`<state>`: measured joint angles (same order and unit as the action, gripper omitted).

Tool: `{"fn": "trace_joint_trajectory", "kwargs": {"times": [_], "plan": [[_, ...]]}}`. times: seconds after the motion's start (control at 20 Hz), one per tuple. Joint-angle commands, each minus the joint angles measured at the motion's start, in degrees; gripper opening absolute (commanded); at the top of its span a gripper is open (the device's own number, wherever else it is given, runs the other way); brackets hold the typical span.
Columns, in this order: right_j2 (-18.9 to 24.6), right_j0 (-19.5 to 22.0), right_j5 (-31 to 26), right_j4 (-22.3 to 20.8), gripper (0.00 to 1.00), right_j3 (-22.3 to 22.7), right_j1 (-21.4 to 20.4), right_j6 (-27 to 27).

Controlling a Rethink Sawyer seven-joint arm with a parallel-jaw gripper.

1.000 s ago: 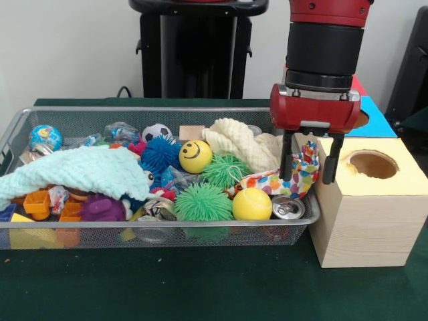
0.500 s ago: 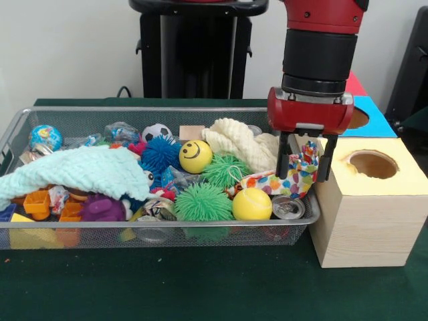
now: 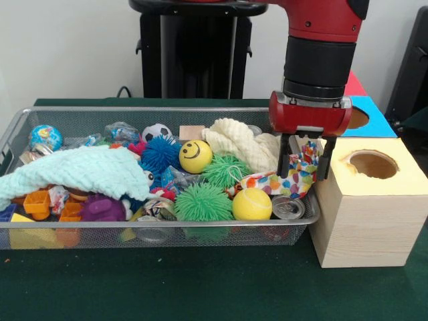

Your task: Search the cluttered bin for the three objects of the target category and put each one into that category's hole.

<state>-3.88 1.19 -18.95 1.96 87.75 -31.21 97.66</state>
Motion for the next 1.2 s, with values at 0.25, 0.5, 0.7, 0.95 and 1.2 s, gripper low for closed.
{"fn": "trace_joint_trajectory", "kwargs": {"times": [0.25, 0.5, 0.7, 0.95, 1.2], "plan": [[3.72, 1.08, -1.61, -0.28, 1.0, 5.45, 4.34, 7.83], [4.21, 2.0, -1.62, 0.14, 1.0, 4.6, 5.37, 7.73], [4.84, 3.5, -0.64, -0.31, 1.0, 5.04, 5.86, 6.98], [5.2, 4.56, 0.1, -1.11, 1.0, 5.2, 6.66, 6.57], [5.12, 4.78, -1.61, -0.1, 0.0, 5.46, 6.77, 7.65]]}}
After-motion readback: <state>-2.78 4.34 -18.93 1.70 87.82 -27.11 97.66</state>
